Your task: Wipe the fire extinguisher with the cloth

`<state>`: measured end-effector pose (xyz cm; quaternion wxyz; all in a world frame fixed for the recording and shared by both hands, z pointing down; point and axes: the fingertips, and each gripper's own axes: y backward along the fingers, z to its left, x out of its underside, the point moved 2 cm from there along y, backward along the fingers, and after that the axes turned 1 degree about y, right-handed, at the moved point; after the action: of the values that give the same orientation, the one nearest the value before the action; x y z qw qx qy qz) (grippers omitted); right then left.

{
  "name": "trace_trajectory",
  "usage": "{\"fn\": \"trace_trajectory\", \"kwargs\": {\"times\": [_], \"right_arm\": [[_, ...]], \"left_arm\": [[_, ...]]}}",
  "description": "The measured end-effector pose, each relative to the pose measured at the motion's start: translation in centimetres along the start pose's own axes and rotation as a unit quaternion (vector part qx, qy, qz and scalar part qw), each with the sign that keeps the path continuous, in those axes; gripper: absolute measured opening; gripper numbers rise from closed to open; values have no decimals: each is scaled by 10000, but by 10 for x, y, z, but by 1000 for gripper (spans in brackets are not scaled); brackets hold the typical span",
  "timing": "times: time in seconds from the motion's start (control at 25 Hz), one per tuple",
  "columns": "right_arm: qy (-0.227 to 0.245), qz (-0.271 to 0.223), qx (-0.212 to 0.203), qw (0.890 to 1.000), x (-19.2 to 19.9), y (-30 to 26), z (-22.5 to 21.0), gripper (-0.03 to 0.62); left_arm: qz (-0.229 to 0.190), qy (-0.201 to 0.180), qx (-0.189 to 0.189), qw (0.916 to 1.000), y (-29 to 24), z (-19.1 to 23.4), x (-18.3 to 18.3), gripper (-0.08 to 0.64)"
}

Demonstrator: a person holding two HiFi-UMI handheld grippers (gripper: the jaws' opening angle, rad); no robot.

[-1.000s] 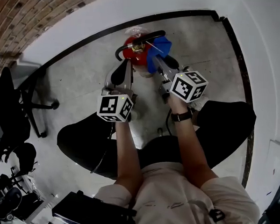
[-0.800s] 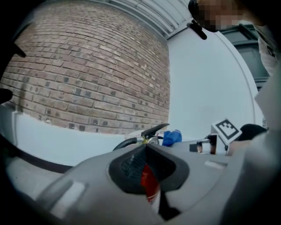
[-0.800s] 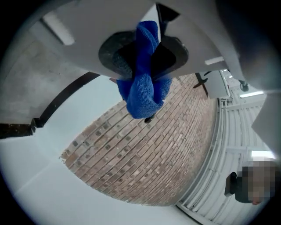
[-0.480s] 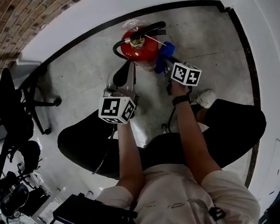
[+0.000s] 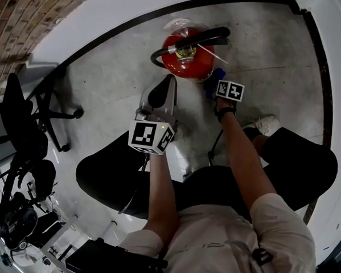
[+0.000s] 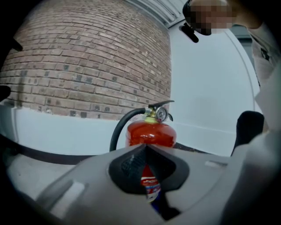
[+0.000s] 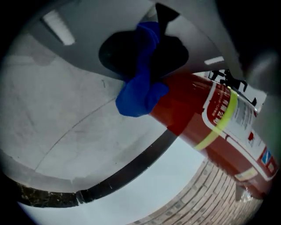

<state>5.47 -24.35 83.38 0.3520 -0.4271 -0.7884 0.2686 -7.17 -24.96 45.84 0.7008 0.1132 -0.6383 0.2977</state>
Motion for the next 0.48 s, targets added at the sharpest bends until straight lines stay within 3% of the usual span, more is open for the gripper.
{"fn": "trace_trajectory", "kwargs": {"times": [0.16,0.24,0.36,0.48], "right_arm": [[498,136,280,9983,-5,-5,-7,69],[500,-182,162,9984,-22,11,2,69],[257,-1196,-706,9900,-78,67,43,71],[513,-1964,-1643,9653,-129,149,98,71]], "left_arm": [[-52,-44,63,10000,-1,0,-4,2],[-109,-36,102,9999,0,-2,-9,2],[-252,-22,157,9996,4,-6,-22,2],[-390,-27,207,9990,9,-12,-36,2]]}}
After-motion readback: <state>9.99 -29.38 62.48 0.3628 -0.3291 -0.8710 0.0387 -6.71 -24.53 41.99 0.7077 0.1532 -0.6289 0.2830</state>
